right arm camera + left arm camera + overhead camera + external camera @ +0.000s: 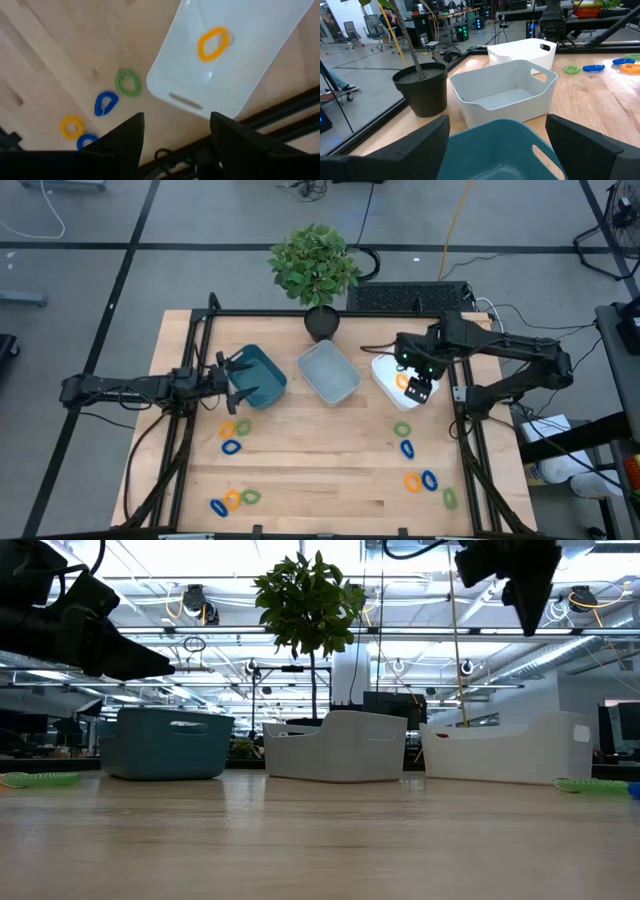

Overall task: Sort spring keychains
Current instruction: Put the bottom right yellow spring keychain into the white bin

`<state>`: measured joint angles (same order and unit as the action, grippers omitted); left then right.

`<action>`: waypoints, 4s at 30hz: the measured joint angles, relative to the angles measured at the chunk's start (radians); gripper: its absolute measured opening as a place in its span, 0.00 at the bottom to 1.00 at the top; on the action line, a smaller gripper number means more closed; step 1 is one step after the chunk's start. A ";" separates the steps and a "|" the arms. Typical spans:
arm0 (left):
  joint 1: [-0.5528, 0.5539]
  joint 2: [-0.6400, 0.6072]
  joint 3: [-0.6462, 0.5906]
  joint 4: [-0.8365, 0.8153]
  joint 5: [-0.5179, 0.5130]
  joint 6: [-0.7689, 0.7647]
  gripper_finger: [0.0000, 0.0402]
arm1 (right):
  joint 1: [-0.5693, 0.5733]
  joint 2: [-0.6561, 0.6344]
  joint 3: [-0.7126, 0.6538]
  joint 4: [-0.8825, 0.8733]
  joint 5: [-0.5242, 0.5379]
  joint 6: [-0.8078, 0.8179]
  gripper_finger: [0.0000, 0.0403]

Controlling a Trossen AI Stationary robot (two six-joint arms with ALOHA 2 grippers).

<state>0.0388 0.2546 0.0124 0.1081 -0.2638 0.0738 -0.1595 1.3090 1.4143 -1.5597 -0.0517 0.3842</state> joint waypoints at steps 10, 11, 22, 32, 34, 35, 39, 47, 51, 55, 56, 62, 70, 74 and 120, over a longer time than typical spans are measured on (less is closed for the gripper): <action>0.000 0.000 0.000 0.000 0.000 0.000 0.83 | 0.130 0.000 0.000 -0.012 -0.006 0.109 0.53; 0.000 0.000 0.000 0.000 0.000 0.000 0.83 | 0.144 0.000 0.000 -0.012 -0.006 0.118 0.53; 0.000 0.000 0.000 0.000 0.000 0.000 0.84 | 0.343 0.000 0.000 -0.009 -0.006 0.307 0.53; 0.000 0.000 0.000 0.000 0.000 0.000 0.84 | 0.583 0.000 0.000 0.059 -0.028 0.547 0.53; 0.000 0.000 0.000 0.000 0.000 0.000 0.83 | 0.626 0.000 0.000 0.099 -0.025 0.591 0.53; 0.000 0.000 0.000 0.000 0.000 0.000 0.84 | 0.648 0.000 0.000 0.121 -0.022 0.613 0.53; 0.000 0.000 0.000 0.000 0.000 0.000 0.84 | 0.732 0.000 0.000 0.177 0.006 0.705 0.53; 0.000 0.000 0.000 0.000 0.000 0.000 0.83 | 0.870 0.003 -0.003 0.230 0.006 0.912 0.53; 0.000 0.000 0.000 0.000 0.000 0.000 0.83 | 0.938 0.004 -0.035 0.284 0.004 0.998 0.53; 0.000 0.000 0.000 0.000 0.000 0.000 0.83 | 1.004 0.005 -0.106 0.363 0.010 1.083 0.53; 0.000 0.000 0.000 0.000 0.000 0.000 0.84 | 1.018 0.005 -0.124 0.385 0.010 1.104 0.53; 0.000 0.000 0.000 0.000 0.000 0.000 0.83 | 1.072 0.005 -0.267 0.552 0.029 1.149 0.53; 0.000 0.000 0.000 0.000 0.000 0.000 0.84 | 1.073 0.005 -0.432 0.750 0.031 1.112 0.53; 0.000 0.000 0.000 0.000 0.000 0.000 0.84 | 1.073 0.008 -0.474 0.770 0.064 1.066 0.53; 0.000 0.000 0.000 0.000 0.000 0.000 0.83 | 0.996 0.360 -0.470 0.841 0.107 0.750 0.45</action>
<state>0.0391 0.2544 0.0125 0.1081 -0.2638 0.0738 0.8368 1.6688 0.9440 -0.7189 0.0552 1.1346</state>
